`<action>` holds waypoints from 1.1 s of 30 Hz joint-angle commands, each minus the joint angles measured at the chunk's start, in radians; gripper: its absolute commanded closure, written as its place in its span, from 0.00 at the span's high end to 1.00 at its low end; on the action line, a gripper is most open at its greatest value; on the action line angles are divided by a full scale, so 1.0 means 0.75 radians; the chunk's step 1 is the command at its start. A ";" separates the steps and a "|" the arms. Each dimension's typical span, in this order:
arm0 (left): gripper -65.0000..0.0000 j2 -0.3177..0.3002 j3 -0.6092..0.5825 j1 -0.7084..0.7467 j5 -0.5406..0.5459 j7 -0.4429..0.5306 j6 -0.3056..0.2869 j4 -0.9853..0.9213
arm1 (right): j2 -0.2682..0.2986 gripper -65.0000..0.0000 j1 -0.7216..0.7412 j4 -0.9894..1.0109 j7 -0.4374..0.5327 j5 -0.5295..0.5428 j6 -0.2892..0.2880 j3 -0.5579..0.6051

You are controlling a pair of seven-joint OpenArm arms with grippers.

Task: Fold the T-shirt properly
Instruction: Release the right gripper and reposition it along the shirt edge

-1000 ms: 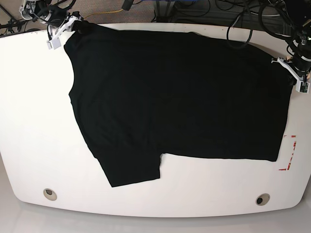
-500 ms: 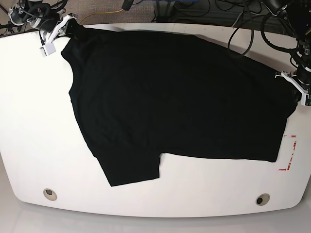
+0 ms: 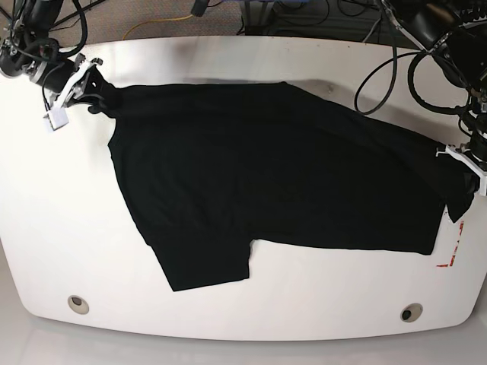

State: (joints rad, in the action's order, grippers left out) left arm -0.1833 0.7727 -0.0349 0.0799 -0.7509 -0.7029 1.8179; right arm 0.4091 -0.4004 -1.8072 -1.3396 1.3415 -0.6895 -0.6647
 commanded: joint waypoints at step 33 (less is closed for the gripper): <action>0.00 -0.227 -0.014 -0.067 0.013 0.192 0.030 -0.657 | -0.027 0.00 0.430 0.387 0.085 -0.435 -0.011 0.077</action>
State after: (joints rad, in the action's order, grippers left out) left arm -0.3134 0.7586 -0.0658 0.0753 -0.6357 -0.6949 1.3270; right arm 0.3603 -0.0921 -1.5124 -1.3197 0.9981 -0.6922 -0.6006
